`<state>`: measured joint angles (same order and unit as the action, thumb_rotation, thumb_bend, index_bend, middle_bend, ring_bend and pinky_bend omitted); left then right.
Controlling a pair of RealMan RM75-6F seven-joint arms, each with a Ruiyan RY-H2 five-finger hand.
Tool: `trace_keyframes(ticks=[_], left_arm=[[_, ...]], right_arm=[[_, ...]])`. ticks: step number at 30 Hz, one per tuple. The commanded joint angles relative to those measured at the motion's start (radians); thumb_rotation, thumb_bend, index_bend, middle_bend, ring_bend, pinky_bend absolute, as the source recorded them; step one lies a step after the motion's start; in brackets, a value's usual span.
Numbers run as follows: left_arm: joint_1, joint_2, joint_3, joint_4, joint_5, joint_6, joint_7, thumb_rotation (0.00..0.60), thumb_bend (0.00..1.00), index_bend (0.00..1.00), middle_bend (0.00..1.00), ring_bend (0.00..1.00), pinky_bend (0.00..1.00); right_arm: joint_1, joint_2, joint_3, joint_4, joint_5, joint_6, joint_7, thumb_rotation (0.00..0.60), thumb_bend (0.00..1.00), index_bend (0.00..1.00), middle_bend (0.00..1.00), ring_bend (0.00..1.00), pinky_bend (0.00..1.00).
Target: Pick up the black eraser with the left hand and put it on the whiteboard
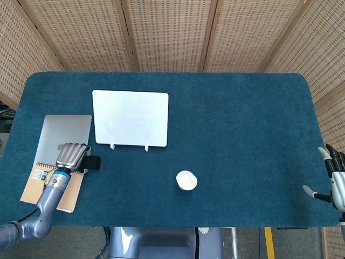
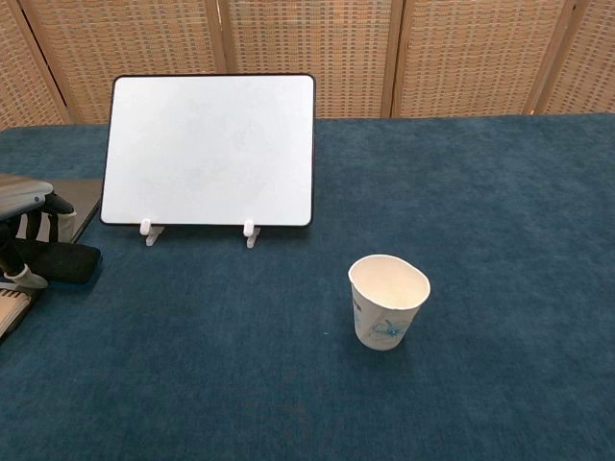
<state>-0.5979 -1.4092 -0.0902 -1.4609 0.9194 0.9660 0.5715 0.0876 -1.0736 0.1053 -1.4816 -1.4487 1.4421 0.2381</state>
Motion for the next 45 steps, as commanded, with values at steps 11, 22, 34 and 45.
trace_keyframes(ticks=[11,22,34,45], left_arm=[[0.008,-0.135,-0.076,0.243,0.483,0.392,-0.344,0.600,0.03,0.52,0.46,0.45,0.44],[-0.125,-0.386,-0.190,0.603,0.475,0.391,-0.484,0.600,0.00,0.56,0.48,0.45,0.45],[-0.229,-0.593,-0.254,0.968,0.408,0.319,-0.588,0.600,0.00,0.56,0.48,0.45,0.45],[-0.280,-0.651,-0.278,1.106,0.365,0.257,-0.571,0.600,0.00,0.56,0.48,0.45,0.45]], right_arm=[[0.005,0.001,-0.003,-0.001,0.000,-0.011,-0.001,0.600,0.00,0.00,0.00,0.00,0.00],[0.017,-0.002,0.001,0.009,0.017,-0.042,0.006,0.600,0.00,0.00,0.00,0.00,0.00],[0.032,-0.003,0.003,0.025,0.031,-0.079,0.027,0.600,0.00,0.00,0.00,0.00,0.00],[0.037,-0.002,0.001,0.027,0.033,-0.090,0.032,0.600,0.00,0.00,0.00,0.00,0.00]])
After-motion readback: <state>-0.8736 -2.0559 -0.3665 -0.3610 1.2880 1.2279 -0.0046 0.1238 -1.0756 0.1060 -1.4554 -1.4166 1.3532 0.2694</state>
